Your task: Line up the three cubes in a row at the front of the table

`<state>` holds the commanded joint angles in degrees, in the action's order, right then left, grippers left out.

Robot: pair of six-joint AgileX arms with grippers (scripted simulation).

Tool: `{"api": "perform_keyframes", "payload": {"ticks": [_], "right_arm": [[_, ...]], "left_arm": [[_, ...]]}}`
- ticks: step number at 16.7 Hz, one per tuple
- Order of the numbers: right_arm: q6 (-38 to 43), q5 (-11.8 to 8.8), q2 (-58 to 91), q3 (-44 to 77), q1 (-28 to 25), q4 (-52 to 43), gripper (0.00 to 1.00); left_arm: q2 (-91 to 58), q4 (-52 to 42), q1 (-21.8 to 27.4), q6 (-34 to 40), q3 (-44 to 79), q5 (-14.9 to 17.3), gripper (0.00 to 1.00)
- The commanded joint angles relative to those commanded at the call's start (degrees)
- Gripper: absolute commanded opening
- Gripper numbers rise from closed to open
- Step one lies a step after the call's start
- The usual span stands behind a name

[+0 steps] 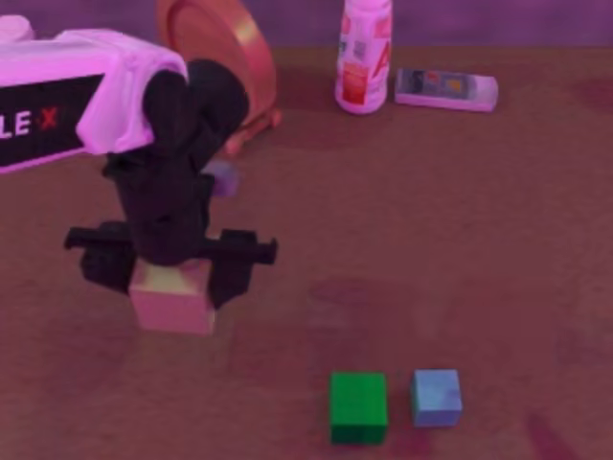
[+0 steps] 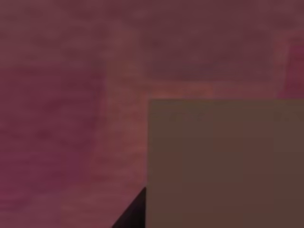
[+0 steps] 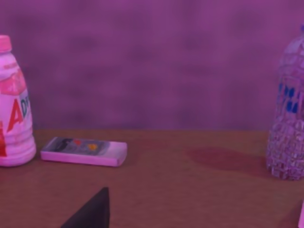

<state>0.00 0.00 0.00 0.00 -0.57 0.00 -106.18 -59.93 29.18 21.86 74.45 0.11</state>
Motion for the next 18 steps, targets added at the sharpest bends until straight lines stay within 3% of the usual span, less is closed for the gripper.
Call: {"api": "perform_keyframes", "payload": {"ticks": [3, 6, 14, 18], "right_arm": [[0.0, 0.0, 0.0, 0.0, 0.0, 0.0, 1.0], [0.0, 0.0, 0.0, 0.0, 0.0, 0.0, 1.0], [0.0, 0.0, 0.0, 0.0, 0.0, 0.0, 1.0], [0.0, 0.0, 0.0, 0.0, 0.0, 0.0, 1.0]], "left_arm": [[4.84, 0.66, 7.68, 12.5, -5.21, -0.1, 0.0], [8.82, 1.56, 12.8, 19.59, -8.96, -0.29, 0.0], [9.45, 2.75, 13.94, 21.05, -10.55, -0.35, 0.0], [6.21, 11.1, 13.72, 21.04, -15.03, -0.3, 0.0]]}}
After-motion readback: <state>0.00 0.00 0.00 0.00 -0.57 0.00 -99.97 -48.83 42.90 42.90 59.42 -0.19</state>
